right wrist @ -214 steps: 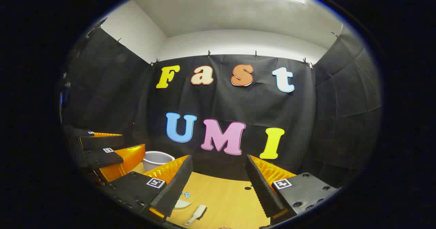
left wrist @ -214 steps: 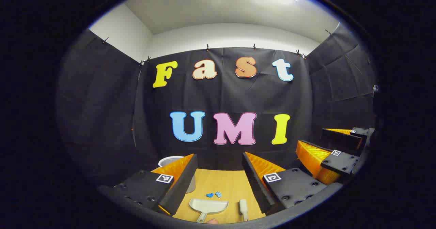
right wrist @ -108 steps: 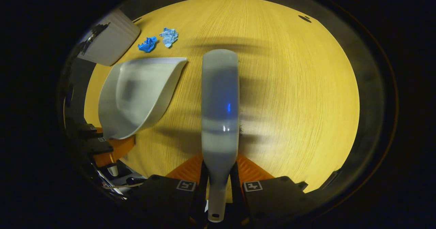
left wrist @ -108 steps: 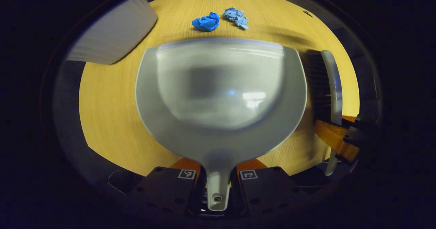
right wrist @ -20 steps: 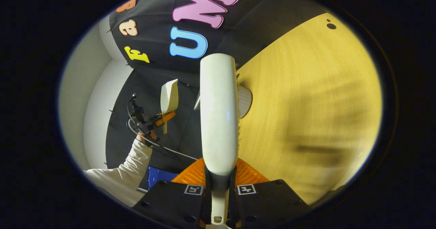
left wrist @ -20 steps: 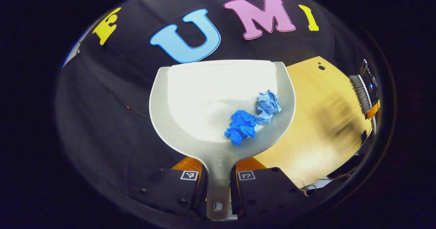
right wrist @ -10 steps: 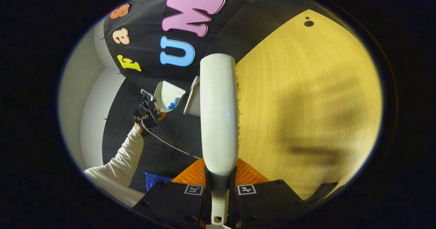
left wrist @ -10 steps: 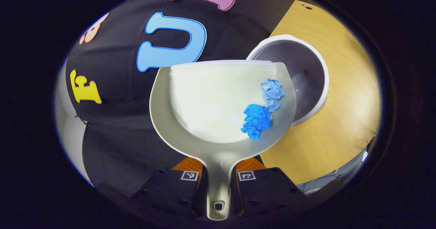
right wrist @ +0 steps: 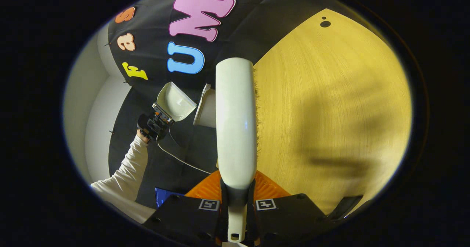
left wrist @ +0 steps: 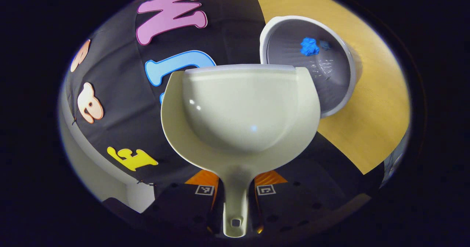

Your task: Pick up the small broom and dustpan from the desktop, sweep the trash into the dustpan with the broom, and then empty the trash into the garbage bin.

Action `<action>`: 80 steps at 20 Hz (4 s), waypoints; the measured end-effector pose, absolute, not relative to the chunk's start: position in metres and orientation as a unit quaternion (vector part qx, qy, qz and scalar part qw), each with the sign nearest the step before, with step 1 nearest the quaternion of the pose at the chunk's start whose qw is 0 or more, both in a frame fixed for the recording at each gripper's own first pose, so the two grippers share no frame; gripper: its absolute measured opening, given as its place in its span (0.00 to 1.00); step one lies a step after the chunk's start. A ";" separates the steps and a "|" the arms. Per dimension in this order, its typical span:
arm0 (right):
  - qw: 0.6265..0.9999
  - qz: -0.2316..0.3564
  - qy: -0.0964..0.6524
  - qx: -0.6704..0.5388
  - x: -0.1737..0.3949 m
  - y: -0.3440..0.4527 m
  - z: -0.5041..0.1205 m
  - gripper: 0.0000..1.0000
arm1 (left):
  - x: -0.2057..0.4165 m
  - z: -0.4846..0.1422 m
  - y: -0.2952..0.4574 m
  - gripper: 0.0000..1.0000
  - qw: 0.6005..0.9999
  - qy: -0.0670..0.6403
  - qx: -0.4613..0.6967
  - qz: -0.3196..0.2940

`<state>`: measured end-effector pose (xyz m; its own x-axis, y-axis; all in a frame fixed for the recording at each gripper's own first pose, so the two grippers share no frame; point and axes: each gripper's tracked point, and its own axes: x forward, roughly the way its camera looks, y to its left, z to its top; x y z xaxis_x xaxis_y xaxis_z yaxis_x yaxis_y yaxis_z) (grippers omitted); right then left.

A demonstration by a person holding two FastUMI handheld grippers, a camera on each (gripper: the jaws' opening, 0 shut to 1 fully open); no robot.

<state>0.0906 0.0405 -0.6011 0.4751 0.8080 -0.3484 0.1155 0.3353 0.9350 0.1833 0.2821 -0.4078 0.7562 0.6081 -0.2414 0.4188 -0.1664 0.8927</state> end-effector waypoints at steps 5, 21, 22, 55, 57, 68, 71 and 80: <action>0.700 0.238 0.473 0.479 0.089 0.046 -0.614 0.21 | 0.177 -0.403 0.268 0.26 0.631 0.320 0.700 0.094; 0.760 0.216 0.472 0.391 0.132 0.076 -0.559 0.21 | 0.088 -0.475 0.040 0.25 0.937 0.315 0.092 -0.116; 0.768 0.200 0.479 0.376 0.135 0.073 -0.564 0.21 | 0.082 -0.495 0.024 0.25 0.930 0.338 0.056 -0.130; 0.661 -0.019 0.732 0.164 0.072 0.082 -0.779 0.23 | 0.072 -0.703 -0.048 0.27 0.709 0.701 0.061 -0.044; 0.660 -0.016 0.733 0.164 0.072 0.083 -0.779 0.24 | 0.072 -0.702 -0.048 0.27 0.702 0.708 0.066 -0.045; 0.660 -0.007 0.736 0.152 0.067 0.090 -0.778 0.73 | 0.075 -0.697 -0.045 0.82 0.707 0.702 0.069 -0.054; 0.662 -0.009 0.735 0.148 0.065 0.088 -0.776 0.95 | 0.075 -0.692 -0.047 0.88 0.714 0.693 0.079 -0.058; 0.702 -0.010 0.699 0.140 0.066 0.080 -0.740 0.96 | 0.064 -0.658 -0.058 0.88 0.755 0.647 0.052 -0.093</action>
<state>0.0661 0.0799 -0.7398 0.0236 0.1816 -0.9831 0.2096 0.9606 0.1825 0.0643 -0.0582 -0.6583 0.1442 -0.0738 -0.9868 0.2073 0.9773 -0.0428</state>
